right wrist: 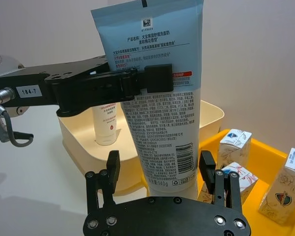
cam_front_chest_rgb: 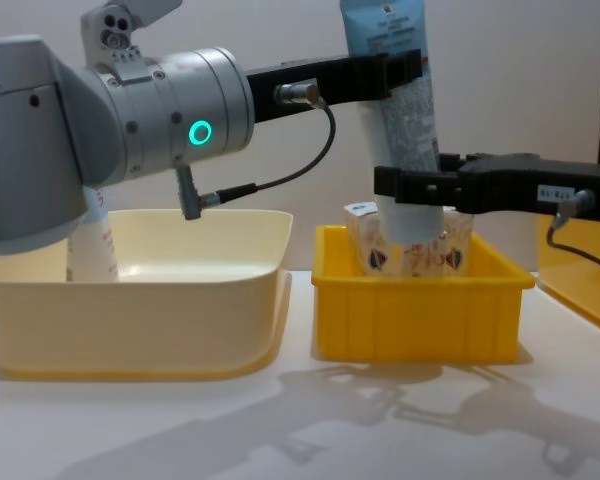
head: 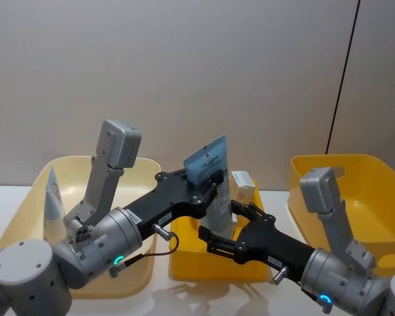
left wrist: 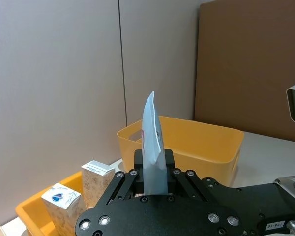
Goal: Bimanual collaborative sorting of washing and personal care products
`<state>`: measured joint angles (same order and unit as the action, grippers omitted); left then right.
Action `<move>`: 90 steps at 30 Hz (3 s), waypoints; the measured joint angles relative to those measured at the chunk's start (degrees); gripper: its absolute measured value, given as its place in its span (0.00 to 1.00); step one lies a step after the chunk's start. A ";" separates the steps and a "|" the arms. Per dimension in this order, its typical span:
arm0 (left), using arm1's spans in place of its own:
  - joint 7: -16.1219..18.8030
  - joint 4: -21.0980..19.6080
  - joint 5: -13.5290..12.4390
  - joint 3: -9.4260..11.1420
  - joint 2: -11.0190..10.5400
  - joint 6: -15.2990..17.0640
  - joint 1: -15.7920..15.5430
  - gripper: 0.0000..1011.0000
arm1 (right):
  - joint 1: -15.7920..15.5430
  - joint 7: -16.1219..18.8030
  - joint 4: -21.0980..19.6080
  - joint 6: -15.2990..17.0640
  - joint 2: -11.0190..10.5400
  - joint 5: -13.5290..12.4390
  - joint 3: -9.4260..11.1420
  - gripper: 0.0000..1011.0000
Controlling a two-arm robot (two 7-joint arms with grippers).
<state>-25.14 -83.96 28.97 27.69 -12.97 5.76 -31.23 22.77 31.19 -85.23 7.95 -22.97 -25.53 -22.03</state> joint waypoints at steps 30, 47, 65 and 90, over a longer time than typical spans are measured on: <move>0.00 0.00 0.00 0.00 0.00 0.00 0.00 0.22 | 1.40 -1.10 1.15 -1.04 0.76 0.38 -1.44 0.86; 0.00 0.00 0.00 0.00 0.00 0.00 0.00 0.26 | 1.55 -1.24 1.30 -1.18 0.87 0.53 -1.64 0.63; 0.00 0.00 0.00 0.01 0.00 0.00 0.00 0.86 | 0.06 -5.54 -0.25 -0.69 -0.34 1.10 -0.19 0.52; 0.00 0.01 0.00 0.00 0.00 0.00 0.00 0.99 | -4.78 -17.27 -4.55 -2.02 -4.31 4.97 9.24 0.45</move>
<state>-25.14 -83.95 28.96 27.69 -12.97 5.75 -31.23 17.98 13.92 -89.78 5.93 -27.28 -20.57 -12.79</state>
